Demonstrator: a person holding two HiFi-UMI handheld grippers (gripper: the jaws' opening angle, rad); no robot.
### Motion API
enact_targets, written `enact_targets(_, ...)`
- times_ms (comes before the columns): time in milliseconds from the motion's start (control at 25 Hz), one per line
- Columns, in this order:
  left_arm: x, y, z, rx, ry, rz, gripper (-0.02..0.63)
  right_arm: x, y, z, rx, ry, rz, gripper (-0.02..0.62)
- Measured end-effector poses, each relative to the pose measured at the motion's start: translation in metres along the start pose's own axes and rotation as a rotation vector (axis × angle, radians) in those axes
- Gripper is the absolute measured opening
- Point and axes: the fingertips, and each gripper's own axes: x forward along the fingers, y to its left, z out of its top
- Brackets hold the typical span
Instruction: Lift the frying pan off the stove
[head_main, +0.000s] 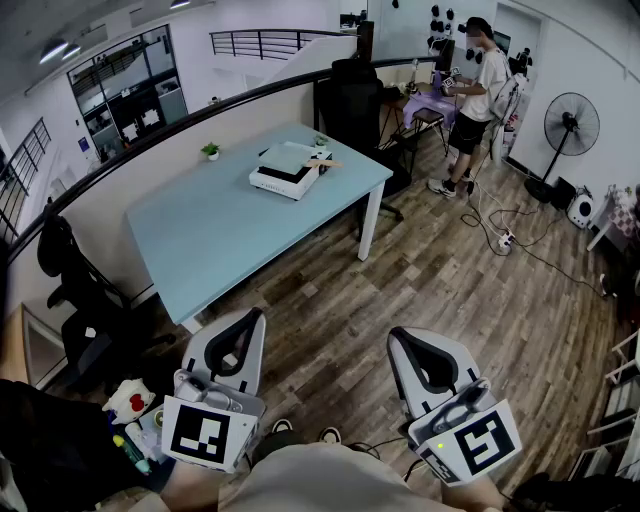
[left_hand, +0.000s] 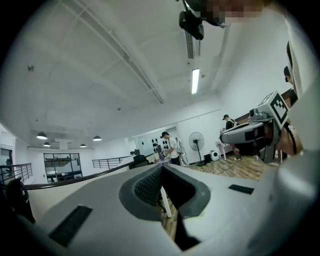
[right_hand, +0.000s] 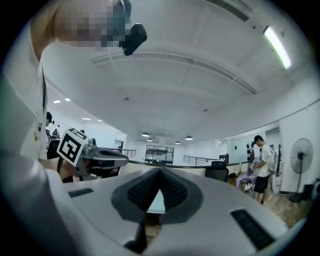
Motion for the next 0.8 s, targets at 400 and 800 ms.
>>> enact_targets(400, 0.013, -0.01, 0.0, -0.009, 0.008, -0.004, 0.0, -0.01, -0.021, 0.0, 0.053, -0.046, -0.023, 0.003)
enact_targets(800, 0.021, -0.01, -0.001, 0.015, 0.011, 0.018, 0.0, -0.006, -0.039, -0.005, 0.102, -0.082, -0.04, 0.155)
